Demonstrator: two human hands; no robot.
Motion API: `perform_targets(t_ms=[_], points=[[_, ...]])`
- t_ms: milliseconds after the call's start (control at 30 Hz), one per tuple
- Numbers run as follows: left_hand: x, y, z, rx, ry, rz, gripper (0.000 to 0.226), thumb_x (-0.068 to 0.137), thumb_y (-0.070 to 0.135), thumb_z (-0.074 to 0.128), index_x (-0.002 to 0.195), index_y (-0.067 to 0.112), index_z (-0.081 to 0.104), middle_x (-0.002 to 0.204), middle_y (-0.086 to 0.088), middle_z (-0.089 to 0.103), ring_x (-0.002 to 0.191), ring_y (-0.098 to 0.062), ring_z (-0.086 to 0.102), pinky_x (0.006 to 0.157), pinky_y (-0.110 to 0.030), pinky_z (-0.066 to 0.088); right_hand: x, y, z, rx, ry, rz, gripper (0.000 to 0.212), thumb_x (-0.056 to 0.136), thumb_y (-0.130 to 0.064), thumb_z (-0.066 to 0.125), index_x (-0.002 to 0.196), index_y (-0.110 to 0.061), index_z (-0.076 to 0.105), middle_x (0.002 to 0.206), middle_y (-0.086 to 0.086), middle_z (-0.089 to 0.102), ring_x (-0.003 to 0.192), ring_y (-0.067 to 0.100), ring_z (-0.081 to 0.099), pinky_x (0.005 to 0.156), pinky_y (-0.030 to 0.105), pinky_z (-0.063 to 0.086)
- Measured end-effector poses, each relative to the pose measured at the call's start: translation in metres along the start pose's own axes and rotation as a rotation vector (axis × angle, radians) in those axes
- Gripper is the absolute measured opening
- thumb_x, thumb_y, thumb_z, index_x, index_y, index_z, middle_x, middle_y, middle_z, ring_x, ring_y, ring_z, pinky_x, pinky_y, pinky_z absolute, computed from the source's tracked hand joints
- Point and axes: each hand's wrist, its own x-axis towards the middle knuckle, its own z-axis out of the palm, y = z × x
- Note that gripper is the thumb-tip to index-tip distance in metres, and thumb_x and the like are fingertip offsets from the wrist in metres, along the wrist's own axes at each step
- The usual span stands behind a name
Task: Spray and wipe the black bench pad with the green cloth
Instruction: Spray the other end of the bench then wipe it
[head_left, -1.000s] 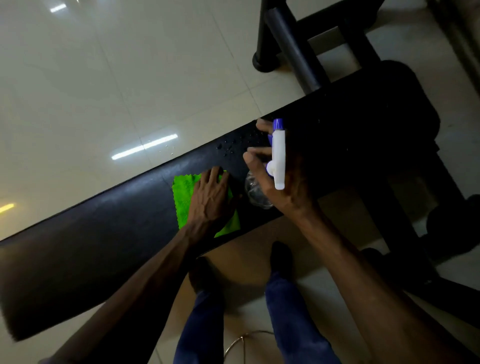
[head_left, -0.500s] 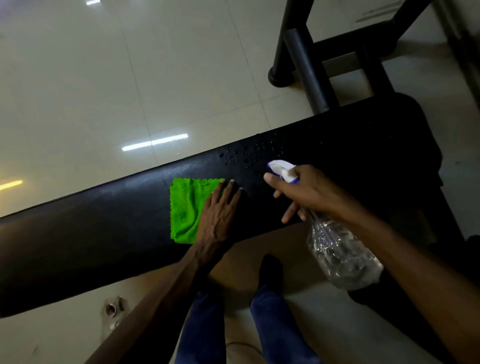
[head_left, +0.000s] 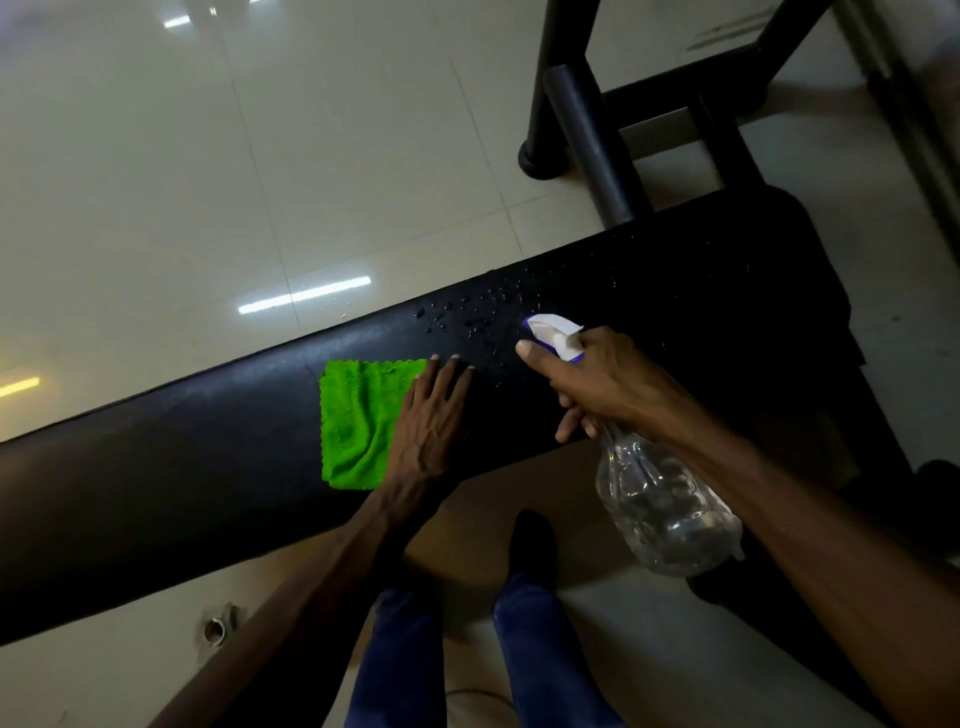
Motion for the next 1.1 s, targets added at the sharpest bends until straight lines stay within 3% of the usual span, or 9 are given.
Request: perform_targets(t_ms=[100,233,367,467,533,700,867,1000,1100], points=[[0.016,0.016,-0.001,0.011,-0.015,0.044,0.069,0.083,0.038,0.04,0.139,0.001,0.056,0.141,-0.023,0.057,0.131,-0.049,0.052,0.101,-0.058,0.048,-0.003,0.014,-0.016,0.068,0.017,0.008,0.053,0.099,-0.057,0.062,0.129,-0.013,0.06,0.097,0.011,0.077,0.059,0.031,0.077,0.04,0.025,0.047],[0.026,0.029,-0.001,0.006,-0.012,0.066,0.074,0.09,0.044,0.033,0.153,0.008,0.037,0.158,-0.018,0.039,0.149,-0.041,0.031,0.116,-0.053,0.034,-0.008,0.021,-0.028,0.047,0.095,-0.028,0.034,0.101,-0.054,0.06,0.101,-0.021,0.056,0.073,0.011,0.069,0.051,0.028,0.073,0.037,0.024,0.044],[0.055,0.072,0.006,0.023,-0.051,0.143,0.075,0.102,0.038,0.049,0.161,0.018,0.009,0.17,-0.007,0.007,0.157,-0.028,-0.001,0.125,-0.042,0.008,-0.02,0.049,-0.068,0.136,0.218,-0.043,0.033,0.101,-0.051,0.061,0.108,-0.019,0.055,0.09,0.008,0.078,0.051,0.028,0.073,0.039,0.026,0.047],[0.073,0.098,0.01,0.053,-0.075,0.187,0.074,0.104,0.038,0.046,0.161,0.02,0.002,0.17,-0.006,-0.003,0.157,-0.027,-0.008,0.125,-0.04,0.002,-0.027,0.068,-0.096,0.12,0.361,-0.015,0.042,0.102,-0.052,0.059,0.095,-0.01,0.062,0.072,0.011,0.071,0.04,0.021,0.065,0.042,0.027,0.048],[0.083,0.108,0.018,0.083,-0.101,0.204,0.076,0.104,0.039,0.046,0.161,0.02,0.001,0.17,-0.006,-0.005,0.156,-0.028,-0.009,0.126,-0.044,0.001,-0.033,0.081,-0.112,0.172,0.429,-0.006,0.029,0.103,-0.05,0.058,0.096,-0.022,0.061,0.073,0.01,0.068,0.037,0.016,0.062,0.04,0.024,0.048],[0.087,0.117,0.036,0.155,-0.129,0.207,0.09,0.098,0.043,0.059,0.161,0.023,-0.002,0.168,-0.003,-0.014,0.155,-0.028,-0.015,0.127,-0.047,-0.001,-0.045,0.112,-0.15,0.283,0.578,0.069,0.05,0.103,-0.051,0.059,0.101,-0.001,0.064,0.079,0.007,0.071,0.034,0.014,0.06,0.034,0.021,0.042],[0.084,0.116,0.039,0.168,-0.076,0.223,0.091,0.099,0.04,0.059,0.159,0.024,-0.008,0.161,0.001,-0.022,0.148,-0.019,-0.023,0.121,-0.041,-0.006,-0.058,0.146,-0.169,0.409,0.648,0.122,0.045,0.102,-0.055,0.059,0.128,-0.019,0.059,0.089,0.004,0.075,0.04,0.018,0.066,0.035,0.022,0.042],[0.085,0.113,0.044,0.136,-0.073,0.225,0.091,0.098,0.048,0.057,0.153,0.029,-0.013,0.161,-0.001,-0.021,0.15,-0.022,-0.021,0.125,-0.046,0.0,-0.07,0.163,-0.169,0.413,0.69,0.151,0.03,0.103,-0.051,0.058,0.113,-0.022,0.056,0.071,0.004,0.068,0.035,0.015,0.061,0.035,0.022,0.042],[0.086,0.11,0.048,0.152,-0.064,0.228,0.092,0.096,0.052,0.057,0.158,0.028,-0.008,0.164,-0.003,-0.018,0.151,-0.024,-0.019,0.127,-0.049,0.006,-0.073,0.173,-0.158,0.43,0.656,0.155,0.036,0.102,-0.053,0.059,0.11,-0.018,0.06,0.082,0.004,0.074,0.04,0.02,0.065,0.038,0.024,0.045]])
